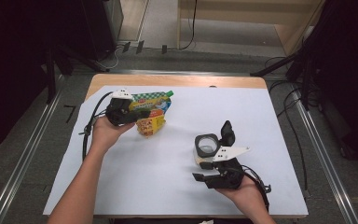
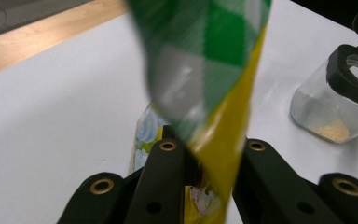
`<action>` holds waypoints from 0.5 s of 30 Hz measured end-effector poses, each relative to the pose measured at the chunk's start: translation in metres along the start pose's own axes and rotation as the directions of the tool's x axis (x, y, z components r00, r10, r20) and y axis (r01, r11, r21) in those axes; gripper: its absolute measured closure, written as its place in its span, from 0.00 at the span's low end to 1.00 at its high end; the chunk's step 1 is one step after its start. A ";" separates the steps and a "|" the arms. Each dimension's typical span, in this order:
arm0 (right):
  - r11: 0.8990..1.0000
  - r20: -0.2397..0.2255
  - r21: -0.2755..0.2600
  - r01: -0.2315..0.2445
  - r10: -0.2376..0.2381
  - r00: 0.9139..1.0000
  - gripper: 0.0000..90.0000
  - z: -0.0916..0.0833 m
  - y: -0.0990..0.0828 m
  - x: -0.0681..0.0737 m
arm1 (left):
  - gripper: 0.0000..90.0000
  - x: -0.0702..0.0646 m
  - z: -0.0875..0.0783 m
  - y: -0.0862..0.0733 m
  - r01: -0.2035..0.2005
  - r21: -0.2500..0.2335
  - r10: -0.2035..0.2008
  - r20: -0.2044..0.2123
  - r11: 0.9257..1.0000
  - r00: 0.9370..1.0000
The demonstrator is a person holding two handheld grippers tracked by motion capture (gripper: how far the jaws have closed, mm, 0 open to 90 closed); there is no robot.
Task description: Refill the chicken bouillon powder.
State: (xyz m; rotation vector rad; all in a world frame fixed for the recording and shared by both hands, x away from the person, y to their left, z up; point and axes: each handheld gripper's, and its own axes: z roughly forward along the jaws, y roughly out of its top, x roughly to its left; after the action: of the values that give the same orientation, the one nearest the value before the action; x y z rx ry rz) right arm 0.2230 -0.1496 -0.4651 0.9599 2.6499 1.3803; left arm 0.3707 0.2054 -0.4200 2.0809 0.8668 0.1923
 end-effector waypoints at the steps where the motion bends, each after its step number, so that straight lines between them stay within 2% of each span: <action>1: 1.000 -0.005 -0.002 0.000 0.000 1.000 0.58 0.001 0.000 0.001 | 0.96 0.000 -0.001 0.001 0.005 0.005 -0.004 -0.007 1.000 1.000; 5: 1.000 -0.008 -0.011 0.004 -0.004 1.000 0.58 0.004 0.003 0.002 | 0.97 -0.001 -0.004 0.003 0.026 0.008 -0.026 -0.027 1.000 0.999; 10: 1.000 -0.008 -0.024 0.012 -0.012 1.000 0.57 0.007 0.008 0.005 | 0.97 -0.002 -0.011 0.007 0.062 -0.008 -0.062 -0.021 0.998 0.998; 15: 0.999 -0.013 -0.031 0.033 -0.033 0.999 0.57 0.012 0.016 0.009 | 0.97 -0.007 -0.020 0.013 0.064 0.008 -0.064 -0.021 0.998 0.998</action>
State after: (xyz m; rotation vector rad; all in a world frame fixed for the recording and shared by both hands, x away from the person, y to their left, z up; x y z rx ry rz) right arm 0.2269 -0.1293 -0.4579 0.9031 2.6332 1.4221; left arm 0.3638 0.2086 -0.3962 2.0589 0.9471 0.1768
